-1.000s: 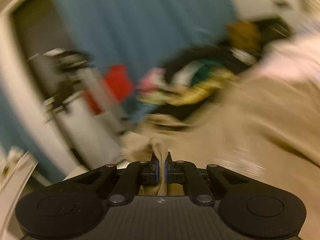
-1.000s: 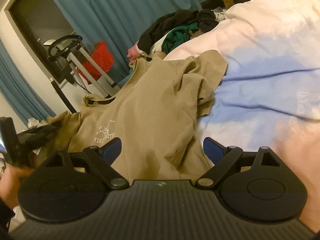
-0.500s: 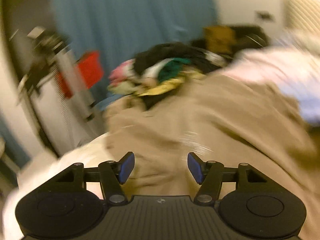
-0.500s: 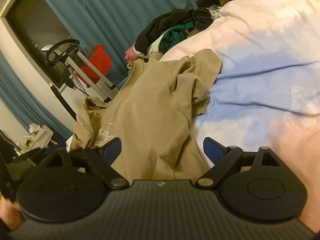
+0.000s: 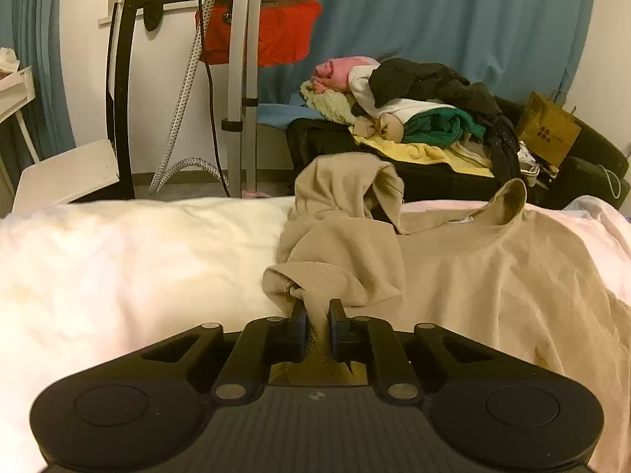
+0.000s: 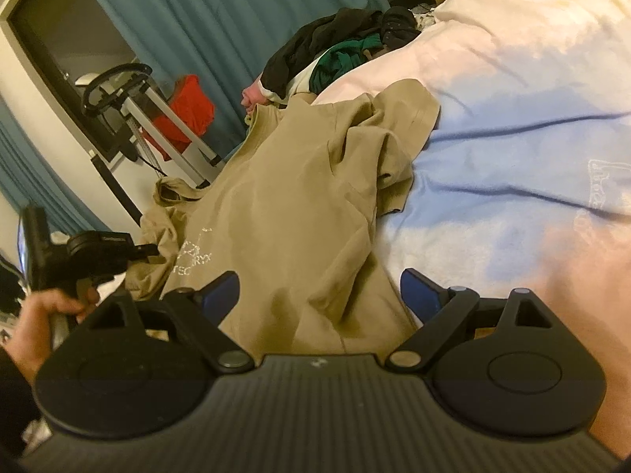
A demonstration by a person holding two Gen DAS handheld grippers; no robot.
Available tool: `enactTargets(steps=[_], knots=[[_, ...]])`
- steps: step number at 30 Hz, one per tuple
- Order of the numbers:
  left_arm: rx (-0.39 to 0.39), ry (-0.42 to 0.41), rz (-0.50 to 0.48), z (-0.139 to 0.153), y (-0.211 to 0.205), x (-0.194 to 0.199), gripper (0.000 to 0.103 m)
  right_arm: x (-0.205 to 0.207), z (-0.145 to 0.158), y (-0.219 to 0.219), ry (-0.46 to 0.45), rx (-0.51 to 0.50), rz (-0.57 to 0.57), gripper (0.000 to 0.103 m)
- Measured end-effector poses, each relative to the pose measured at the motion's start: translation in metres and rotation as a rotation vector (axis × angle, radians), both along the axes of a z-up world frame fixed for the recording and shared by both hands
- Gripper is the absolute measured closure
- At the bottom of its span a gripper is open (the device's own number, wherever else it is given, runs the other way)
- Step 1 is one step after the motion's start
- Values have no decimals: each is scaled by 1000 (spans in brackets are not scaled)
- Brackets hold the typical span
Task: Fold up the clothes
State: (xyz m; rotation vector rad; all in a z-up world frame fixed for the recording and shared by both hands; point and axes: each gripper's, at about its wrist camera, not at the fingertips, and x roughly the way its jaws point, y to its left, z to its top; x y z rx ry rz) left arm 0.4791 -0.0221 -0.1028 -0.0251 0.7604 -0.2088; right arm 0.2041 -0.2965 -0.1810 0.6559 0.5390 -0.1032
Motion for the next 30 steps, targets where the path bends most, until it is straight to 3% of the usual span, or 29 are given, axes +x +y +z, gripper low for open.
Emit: enactTargets(steps=[7, 10, 13, 15, 16, 17, 20, 25, 30], knots=[[36, -35, 177, 40, 95, 11, 95, 2, 1, 8, 5, -52, 7, 13], [153, -69, 272, 49, 135, 21, 97, 3, 0, 8, 7, -63, 7, 13], [180, -45, 408, 47, 179, 20, 94, 4, -1, 10, 10, -74, 7, 13], [139, -30, 439, 43, 201, 10, 88, 5, -1, 11, 11, -82, 7, 12], [119, -17, 449, 42, 210, 2, 78, 5, -1, 12, 12, -87, 8, 12], [67, -2, 456, 41, 217, -7, 64, 5, -1, 12, 12, -89, 8, 12], [-137, 35, 473, 35, 232, -43, 45, 5, -2, 11, 11, -85, 8, 12], [-447, 94, 447, 14, 226, -81, 48, 3, -1, 11, 10, -79, 11, 12], [-523, 78, 504, -4, 210, -78, 49, 0, 0, 12, 14, -65, 18, 13]])
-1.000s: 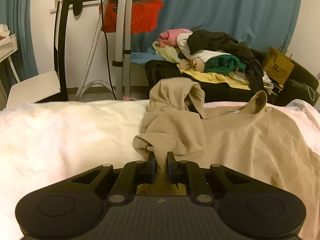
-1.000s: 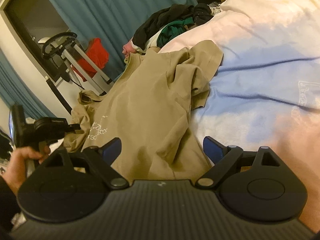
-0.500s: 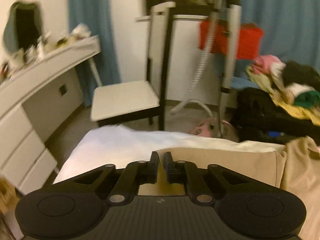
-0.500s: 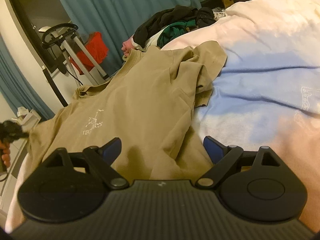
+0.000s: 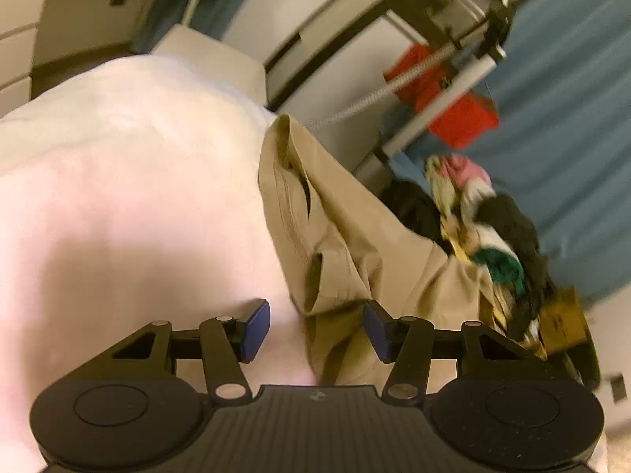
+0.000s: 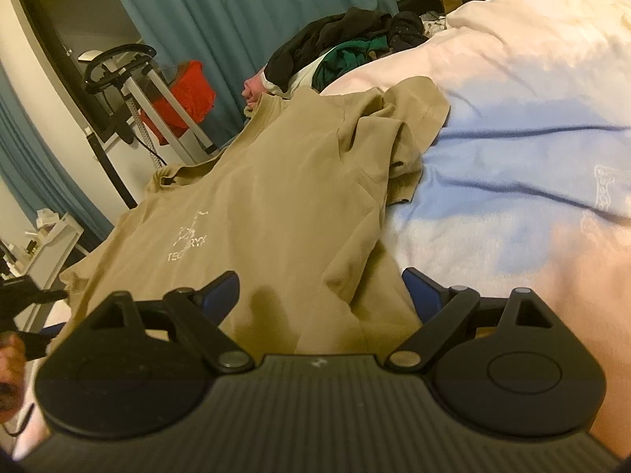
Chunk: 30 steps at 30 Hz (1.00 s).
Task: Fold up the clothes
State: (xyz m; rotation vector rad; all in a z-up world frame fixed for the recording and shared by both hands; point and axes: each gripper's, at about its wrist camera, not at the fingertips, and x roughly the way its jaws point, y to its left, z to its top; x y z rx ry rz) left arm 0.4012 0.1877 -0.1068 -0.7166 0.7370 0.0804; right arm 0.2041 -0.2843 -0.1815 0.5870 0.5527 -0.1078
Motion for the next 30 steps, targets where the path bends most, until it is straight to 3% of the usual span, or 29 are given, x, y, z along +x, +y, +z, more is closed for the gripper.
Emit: enactTargets(steps=[3, 4, 5, 7, 10, 12, 16, 18, 19, 21, 23, 25, 28, 30], knots=[[-18, 3, 57, -12, -9, 8, 57, -1, 0, -2, 0, 11, -1, 13], [-28, 6, 60, -13, -10, 9, 75, -1, -1, -2, 1, 13, -1, 13], [-44, 17, 55, -14, -5, 8, 85, 0, -1, -2, 2, 13, -2, 13], [-53, 39, 49, -12, -2, 8, 96, 1, -2, -1, 4, 12, -2, 12], [36, 39, 18, 4, 3, 2, 97, 3, -3, -1, 2, 5, 0, 11], [139, 23, 13, 20, 10, -8, 98, 3, -3, -1, 2, 8, -1, 11], [322, 69, -1, 27, 19, -11, 97, 2, -1, -1, 3, 8, -3, 13], [427, 84, -54, 24, 8, -16, 93, 1, 0, -2, 3, 7, -2, 14], [452, 75, -66, 25, 2, -22, 86, 1, 1, -2, 2, 5, -2, 14], [482, 50, -95, 31, -12, -44, 71, -1, 3, -3, -1, 1, -4, 14], [512, 30, -134, 38, -25, -65, 47, -3, 5, -4, -6, 1, -4, 13], [540, 5, -160, 52, -37, -93, 41, -7, 8, -6, -19, 6, -1, 13], [551, -55, -199, 74, -65, -142, 20, -13, 15, -10, -50, 17, 4, 13], [554, -85, -220, 88, -84, -176, 18, -16, 22, -14, -71, 6, -6, 13]])
